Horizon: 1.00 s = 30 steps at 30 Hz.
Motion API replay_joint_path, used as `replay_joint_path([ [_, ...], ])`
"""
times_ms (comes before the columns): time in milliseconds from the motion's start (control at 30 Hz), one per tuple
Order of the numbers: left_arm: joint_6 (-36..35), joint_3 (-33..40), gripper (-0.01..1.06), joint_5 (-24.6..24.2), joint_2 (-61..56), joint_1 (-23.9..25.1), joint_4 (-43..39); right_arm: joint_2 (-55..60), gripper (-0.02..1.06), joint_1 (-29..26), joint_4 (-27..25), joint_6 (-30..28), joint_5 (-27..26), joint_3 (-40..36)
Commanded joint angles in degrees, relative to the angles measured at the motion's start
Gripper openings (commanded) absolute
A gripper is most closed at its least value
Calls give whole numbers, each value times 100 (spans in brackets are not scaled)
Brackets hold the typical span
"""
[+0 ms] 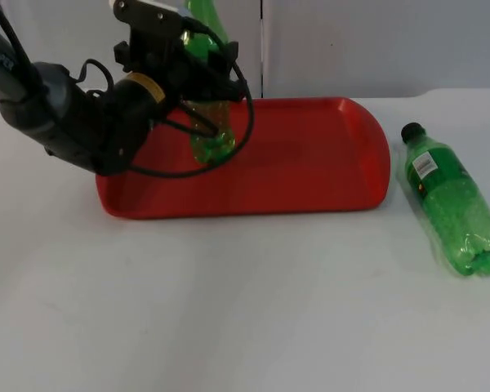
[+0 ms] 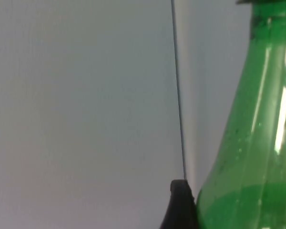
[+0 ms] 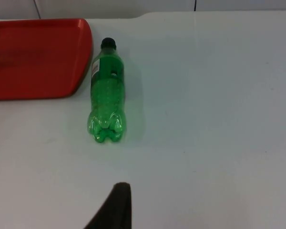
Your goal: Place the bottle upright on the tray.
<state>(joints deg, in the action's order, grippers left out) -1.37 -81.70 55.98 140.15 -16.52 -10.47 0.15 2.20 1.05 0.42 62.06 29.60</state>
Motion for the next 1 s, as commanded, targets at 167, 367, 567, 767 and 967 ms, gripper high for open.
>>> replay_joint_path([
  [167,3,-34,0,153,-1,-2,-152,-15,98,-33,-6,1,-28,-11],
  [367,-15,-34,29,130,-1,-2,-268,-15,98,-33,-6,1,-28,-11],
  [567,-15,-34,66,130,-1,-2,-268,-15,98,-33,-6,1,-28,-11],
  [767,-124,-34,74,168,-1,-2,-241,-15,98,-33,-6,1,-28,-11],
  [967,-164,-34,74,168,-11,-2,-268,-15,98,-33,-6,1,-28,-11],
])
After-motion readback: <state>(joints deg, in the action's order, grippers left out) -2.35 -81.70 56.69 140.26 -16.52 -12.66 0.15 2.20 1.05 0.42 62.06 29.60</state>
